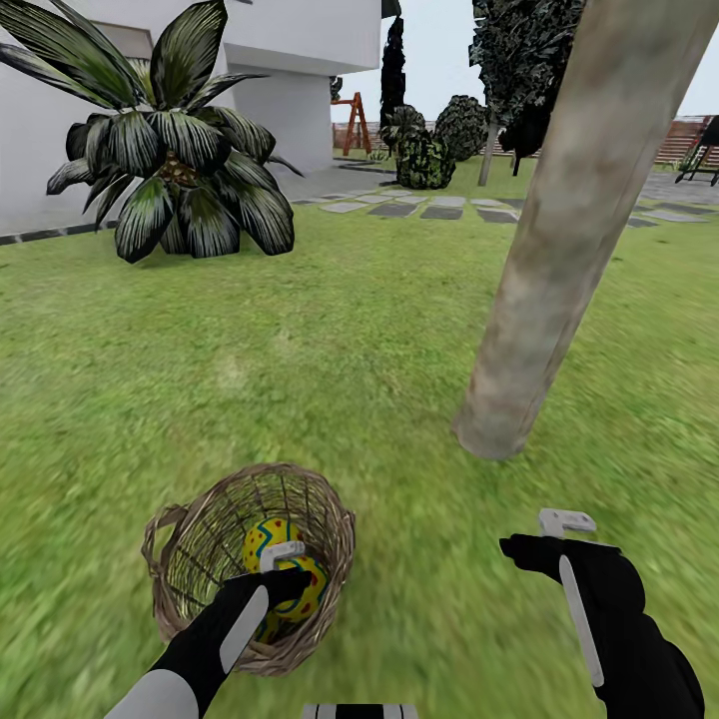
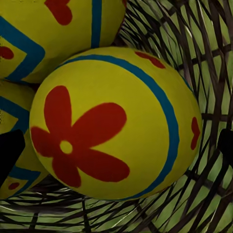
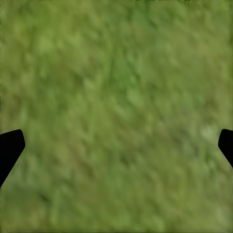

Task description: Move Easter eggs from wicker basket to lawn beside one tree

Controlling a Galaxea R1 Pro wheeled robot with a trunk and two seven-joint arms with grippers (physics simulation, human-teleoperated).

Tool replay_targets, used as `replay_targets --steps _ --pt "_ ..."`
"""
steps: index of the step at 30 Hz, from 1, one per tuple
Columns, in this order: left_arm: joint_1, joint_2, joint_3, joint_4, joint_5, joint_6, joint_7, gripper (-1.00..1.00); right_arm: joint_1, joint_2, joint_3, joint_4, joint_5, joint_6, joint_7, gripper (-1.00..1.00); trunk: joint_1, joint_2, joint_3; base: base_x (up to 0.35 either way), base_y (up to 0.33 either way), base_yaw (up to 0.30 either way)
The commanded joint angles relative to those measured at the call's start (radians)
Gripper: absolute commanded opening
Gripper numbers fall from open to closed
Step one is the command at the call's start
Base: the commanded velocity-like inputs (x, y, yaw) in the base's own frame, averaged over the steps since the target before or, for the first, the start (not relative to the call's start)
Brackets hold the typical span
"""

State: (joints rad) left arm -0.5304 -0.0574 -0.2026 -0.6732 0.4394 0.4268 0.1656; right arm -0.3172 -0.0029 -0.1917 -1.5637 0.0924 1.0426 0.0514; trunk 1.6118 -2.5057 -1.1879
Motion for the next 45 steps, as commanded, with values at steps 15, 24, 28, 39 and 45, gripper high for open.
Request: replay_targets --steps 15,24,28,39,45 --pt "0.0 0.001 -0.003 -0.002 0.01 0.003 0.01 1.0 -0.001 0.0 0.0 -0.001 0.009 0.005 0.005 1.0 0.0 0.0 -0.001 0.053 0.027 0.0" --pt "0.0 0.001 -0.003 -0.001 0.01 0.003 0.01 1.0 -0.001 0.0 0.0 -0.001 0.009 0.005 0.005 1.0 0.0 0.0 -0.001 -0.013 0.013 0.0" --pt "0.0 0.001 -0.003 -0.001 0.01 0.003 0.01 1.0 0.0 0.0 0.0 -0.001 0.009 0.005 0.005 1.0 0.0 0.0 -0.001 -0.031 0.018 0.0" --pt "0.0 0.001 -0.004 -0.001 0.01 0.003 0.01 1.0 -0.001 0.0 0.0 -0.001 0.009 0.005 0.005 1.0 0.0 0.0 -0.001 -0.006 0.003 0.0" --pt "0.0 0.001 -0.004 -0.002 0.009 0.003 0.01 1.0 0.0 0.0 0.0 -0.001 0.009 0.005 0.005 1.0 0.0 0.0 -0.001 0.0 0.0 0.0"
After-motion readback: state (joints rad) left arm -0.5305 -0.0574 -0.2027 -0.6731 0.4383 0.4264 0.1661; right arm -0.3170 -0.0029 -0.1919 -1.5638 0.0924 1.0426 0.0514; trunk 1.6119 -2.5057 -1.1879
